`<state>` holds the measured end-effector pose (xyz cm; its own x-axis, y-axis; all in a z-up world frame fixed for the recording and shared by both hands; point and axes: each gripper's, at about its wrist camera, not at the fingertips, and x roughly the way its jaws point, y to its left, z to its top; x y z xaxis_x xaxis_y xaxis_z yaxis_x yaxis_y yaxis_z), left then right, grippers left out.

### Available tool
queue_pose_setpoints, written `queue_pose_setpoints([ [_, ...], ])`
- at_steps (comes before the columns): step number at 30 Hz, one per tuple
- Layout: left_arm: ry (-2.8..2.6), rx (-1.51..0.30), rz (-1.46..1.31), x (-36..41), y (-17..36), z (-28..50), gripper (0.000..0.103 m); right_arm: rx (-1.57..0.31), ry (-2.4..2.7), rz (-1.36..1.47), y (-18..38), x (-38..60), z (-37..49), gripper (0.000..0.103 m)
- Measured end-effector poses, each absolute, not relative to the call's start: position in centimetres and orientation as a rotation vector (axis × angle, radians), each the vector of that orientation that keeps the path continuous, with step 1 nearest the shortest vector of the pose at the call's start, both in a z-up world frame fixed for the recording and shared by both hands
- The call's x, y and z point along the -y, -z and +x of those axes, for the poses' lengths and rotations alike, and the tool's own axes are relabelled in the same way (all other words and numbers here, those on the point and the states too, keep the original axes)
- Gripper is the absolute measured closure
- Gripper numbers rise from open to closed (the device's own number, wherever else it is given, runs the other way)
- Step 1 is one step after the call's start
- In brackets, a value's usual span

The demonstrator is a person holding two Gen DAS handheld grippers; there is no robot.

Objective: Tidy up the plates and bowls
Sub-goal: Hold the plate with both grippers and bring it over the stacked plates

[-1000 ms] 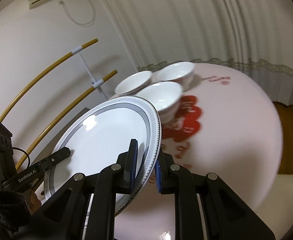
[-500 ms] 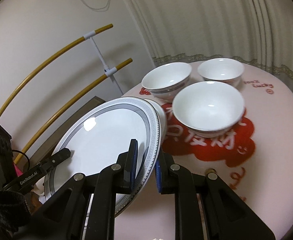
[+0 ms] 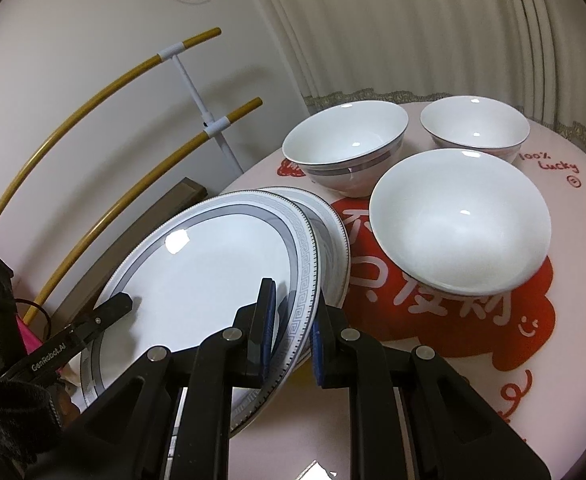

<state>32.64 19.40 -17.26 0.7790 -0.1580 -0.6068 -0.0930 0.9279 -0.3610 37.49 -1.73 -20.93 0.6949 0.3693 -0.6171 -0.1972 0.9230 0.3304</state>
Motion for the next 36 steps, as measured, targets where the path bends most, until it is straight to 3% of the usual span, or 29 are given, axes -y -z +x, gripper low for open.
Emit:
queue_pose_setpoints([
  [36, 0.045, -0.698, -0.394, -19.3, 17.2, 33.6, 0.087, -0.755, -0.179, 0.169, 21.1, 0.6, 38.2, 0.081],
])
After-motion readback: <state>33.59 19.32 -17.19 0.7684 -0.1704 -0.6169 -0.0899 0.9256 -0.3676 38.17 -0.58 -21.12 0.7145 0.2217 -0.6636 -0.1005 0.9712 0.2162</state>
